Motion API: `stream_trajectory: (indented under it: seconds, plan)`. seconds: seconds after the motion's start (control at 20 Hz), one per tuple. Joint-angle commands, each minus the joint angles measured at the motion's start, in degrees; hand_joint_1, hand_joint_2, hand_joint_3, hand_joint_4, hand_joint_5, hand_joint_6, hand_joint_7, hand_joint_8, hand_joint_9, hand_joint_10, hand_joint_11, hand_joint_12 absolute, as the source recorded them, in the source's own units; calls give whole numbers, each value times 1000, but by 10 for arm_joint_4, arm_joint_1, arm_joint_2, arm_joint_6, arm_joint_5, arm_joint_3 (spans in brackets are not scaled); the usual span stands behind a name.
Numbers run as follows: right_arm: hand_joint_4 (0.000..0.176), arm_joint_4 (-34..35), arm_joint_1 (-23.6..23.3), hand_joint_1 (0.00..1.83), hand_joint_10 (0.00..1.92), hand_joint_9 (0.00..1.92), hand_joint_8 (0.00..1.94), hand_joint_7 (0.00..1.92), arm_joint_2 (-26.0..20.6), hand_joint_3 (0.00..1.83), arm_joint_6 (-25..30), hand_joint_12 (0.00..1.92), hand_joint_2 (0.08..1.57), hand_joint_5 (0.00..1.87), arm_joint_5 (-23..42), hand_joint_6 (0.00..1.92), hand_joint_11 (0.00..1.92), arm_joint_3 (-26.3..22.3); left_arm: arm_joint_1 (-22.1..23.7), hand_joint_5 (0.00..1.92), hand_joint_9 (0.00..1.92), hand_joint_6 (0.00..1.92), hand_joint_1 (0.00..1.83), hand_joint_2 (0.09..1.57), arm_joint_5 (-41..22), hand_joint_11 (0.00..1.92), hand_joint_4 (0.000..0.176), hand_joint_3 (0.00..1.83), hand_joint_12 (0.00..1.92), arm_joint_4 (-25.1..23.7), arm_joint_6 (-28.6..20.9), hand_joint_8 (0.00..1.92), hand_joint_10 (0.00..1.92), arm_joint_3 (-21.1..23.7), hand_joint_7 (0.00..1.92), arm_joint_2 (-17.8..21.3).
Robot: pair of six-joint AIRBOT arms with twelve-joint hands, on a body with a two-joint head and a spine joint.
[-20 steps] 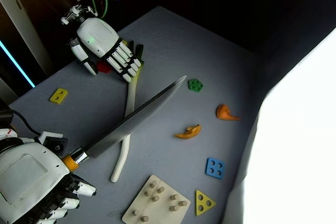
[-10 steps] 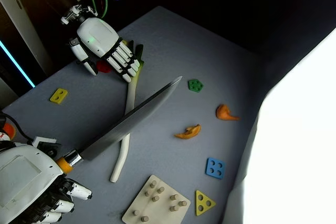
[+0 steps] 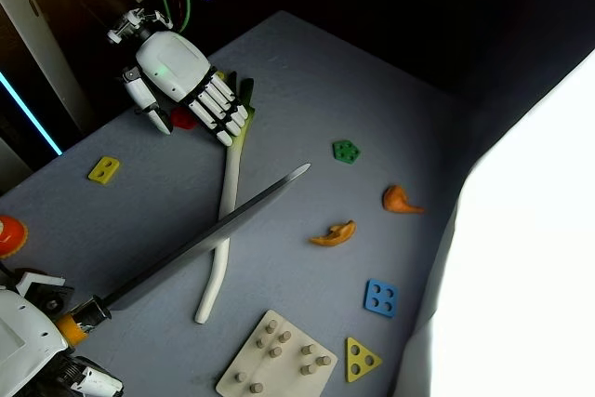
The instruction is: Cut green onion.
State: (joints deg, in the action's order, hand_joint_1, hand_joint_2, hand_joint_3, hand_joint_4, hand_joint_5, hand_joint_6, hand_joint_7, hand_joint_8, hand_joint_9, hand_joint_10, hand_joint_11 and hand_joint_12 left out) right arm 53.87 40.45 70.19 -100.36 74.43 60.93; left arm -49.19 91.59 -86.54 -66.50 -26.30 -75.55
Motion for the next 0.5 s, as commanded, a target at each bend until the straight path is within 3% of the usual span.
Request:
stream_trajectory:
  seconds: [0.0, 0.15, 0.45]
  plan:
    - [176, -29, 1, 1580, 1921, 1620, 1941, 1547, -6, 633, -27, 1921, 848, 1311, 46, 1921, 1675, 1, 1, 75, 33, 9, 380, 1388, 30, 0, 0, 0, 217, -8, 1, 7, 7, -1, 54, -2]
    - [176, -29, -5, 1572, 1921, 1612, 1941, 1542, -7, 625, -29, 1921, 851, 1273, 57, 1921, 1655, -5, 1, 48, 2, 3, 326, 1404, 30, 0, 0, 2, 107, -8, 1, 3, 1, -1, 21, -1]
    - [176, -57, -46, 1569, 1921, 1613, 1941, 1549, -19, 610, -22, 1921, 849, 1275, 76, 1921, 1662, -6, 1, 70, 18, 4, 347, 1393, 30, 0, 0, 0, 113, -8, 1, 3, 4, -1, 44, -2]
